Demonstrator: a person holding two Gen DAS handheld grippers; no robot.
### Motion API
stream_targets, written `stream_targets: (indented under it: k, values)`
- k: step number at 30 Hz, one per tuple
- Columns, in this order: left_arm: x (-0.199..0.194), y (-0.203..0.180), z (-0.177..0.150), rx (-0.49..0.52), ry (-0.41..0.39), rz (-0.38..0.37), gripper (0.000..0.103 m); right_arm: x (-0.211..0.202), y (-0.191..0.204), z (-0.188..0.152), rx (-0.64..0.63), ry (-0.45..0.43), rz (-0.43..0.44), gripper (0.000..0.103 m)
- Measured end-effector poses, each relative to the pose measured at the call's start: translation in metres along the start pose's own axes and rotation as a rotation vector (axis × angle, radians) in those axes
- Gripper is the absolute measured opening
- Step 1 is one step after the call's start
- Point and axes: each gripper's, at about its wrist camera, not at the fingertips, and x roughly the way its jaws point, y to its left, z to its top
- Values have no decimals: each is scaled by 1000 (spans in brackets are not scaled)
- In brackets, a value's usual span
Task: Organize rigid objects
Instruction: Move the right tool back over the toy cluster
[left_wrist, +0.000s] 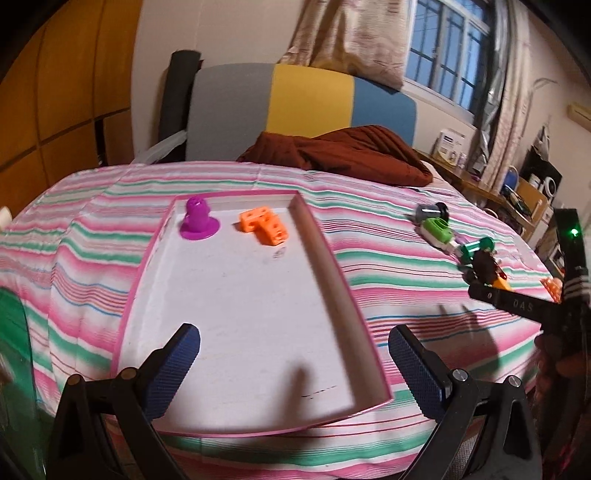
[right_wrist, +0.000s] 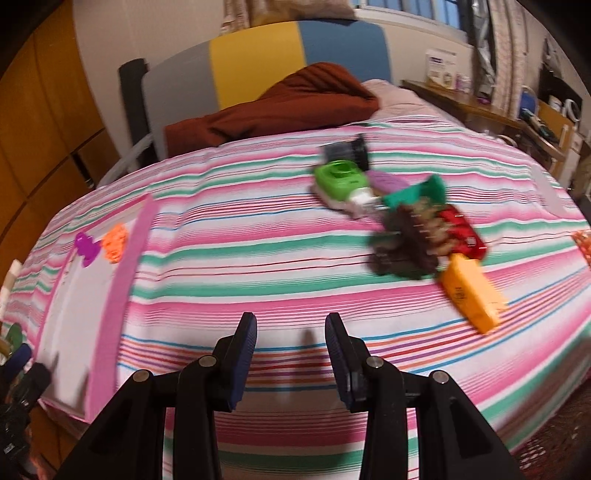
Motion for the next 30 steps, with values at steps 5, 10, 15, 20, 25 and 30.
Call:
stream_targets:
  k: [5,10,15,20,25,30]
  values:
    - [0,-9,-1,22,4,-18,103,-4,-25,4,35,-12,-62,38]
    - [3,-17,-1,40,20,-18,103,-7,-42,11,54,-34,-104,38]
    - [1,-19,-2,54,15,-10,103,-9,-53,32,60,-91,-177,40]
    - [2,-18,-2,44,21,-5,103,5,-65,53,75,-69,-186,41]
    - [1,-17,-2,43,18,-3,103,23,-68,62,70,-37,-181,42]
    - [1,-17,-3,41,18,-4,103,31,-62,58,55,-11,-149,44]
